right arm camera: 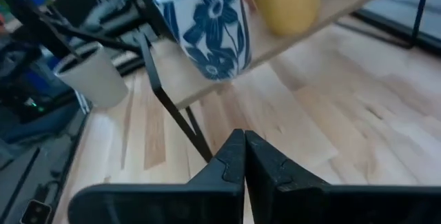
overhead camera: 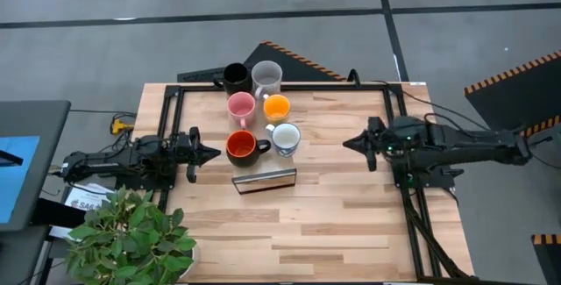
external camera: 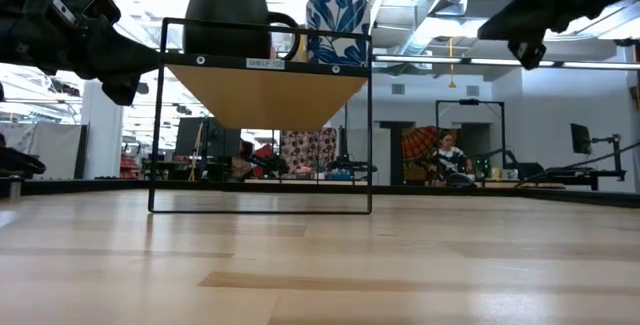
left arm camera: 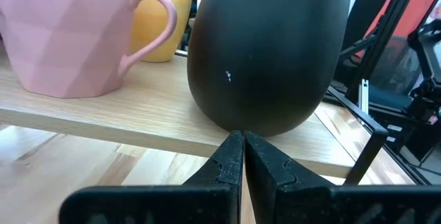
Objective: Place coffee mugs
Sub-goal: Return to Home Position
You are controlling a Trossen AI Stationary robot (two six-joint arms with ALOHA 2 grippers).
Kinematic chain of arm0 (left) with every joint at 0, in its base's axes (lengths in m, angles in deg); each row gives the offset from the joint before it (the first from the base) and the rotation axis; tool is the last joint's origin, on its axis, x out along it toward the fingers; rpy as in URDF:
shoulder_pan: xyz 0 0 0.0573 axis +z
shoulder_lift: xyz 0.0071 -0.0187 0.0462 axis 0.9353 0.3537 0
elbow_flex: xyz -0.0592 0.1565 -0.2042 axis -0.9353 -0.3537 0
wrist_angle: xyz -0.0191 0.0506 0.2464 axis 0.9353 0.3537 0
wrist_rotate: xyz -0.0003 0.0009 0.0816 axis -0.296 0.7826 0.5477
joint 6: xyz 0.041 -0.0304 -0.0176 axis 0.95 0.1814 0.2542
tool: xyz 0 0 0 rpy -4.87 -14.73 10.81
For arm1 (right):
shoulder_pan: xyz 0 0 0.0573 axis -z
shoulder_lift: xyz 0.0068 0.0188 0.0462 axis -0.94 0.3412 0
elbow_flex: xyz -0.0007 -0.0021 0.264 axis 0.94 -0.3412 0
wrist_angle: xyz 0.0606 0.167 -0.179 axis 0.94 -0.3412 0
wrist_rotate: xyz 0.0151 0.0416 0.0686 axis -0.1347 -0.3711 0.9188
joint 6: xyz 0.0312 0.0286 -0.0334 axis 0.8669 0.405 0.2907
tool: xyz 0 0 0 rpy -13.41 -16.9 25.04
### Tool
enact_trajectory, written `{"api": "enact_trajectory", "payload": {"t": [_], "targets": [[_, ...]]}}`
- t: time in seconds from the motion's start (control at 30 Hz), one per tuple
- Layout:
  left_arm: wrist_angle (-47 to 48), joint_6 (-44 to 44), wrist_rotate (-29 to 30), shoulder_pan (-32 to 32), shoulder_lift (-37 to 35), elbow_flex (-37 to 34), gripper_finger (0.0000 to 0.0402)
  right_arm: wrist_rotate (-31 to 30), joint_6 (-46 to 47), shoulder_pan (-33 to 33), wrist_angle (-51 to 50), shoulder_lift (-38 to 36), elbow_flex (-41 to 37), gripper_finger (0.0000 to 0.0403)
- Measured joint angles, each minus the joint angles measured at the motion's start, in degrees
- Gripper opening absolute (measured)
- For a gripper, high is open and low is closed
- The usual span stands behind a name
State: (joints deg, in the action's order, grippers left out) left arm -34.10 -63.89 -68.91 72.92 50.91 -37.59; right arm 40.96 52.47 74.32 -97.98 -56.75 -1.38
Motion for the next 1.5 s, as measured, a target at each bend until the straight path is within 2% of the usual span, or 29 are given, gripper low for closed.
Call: {"api": "enact_trajectory", "payload": {"t": [0.17, 0.47, 0.67, 0.9, 1.03, 1.5], "targets": [[0.0, 0.0, 0.0, 0.0, 0.0, 0.0, 0.0, 0.03, -0.05, 0.71, 1.5, -9.46, -5.27, 0.0017], [0.0, 0.0, 0.02, 0.0, 0.0, 0.0, 0.0, -0.03, 8.07, -2.25, 5.7, -25.31, -15.74, 0.0017], [0.0, 0.0, 0.02, 0.0, 0.0, 0.0, 0.0, -6.61, 9.1, -6.36, 8.16, -32.28, -21.94, 0.0017], [-0.02, 0.0, 0.02, 0.0, 0.02, 0.0, 0.0, -9.07, 4.84, -7.87, 11.38, -32.66, -26.08, 0.0017], [0.0, 0.0, 0.02, 0.0, 0.02, 0.0, 0.0, -8.97, -0.21, -7.1, 11.94, -32.68, -26.31, 0.0024], [0.0, 0.0, 0.02, 0.0, 0.02, 0.0, 0.0, -8.76, -4.78, -6.86, 11.28, -30.47, -26.27, 0.0037]]}}
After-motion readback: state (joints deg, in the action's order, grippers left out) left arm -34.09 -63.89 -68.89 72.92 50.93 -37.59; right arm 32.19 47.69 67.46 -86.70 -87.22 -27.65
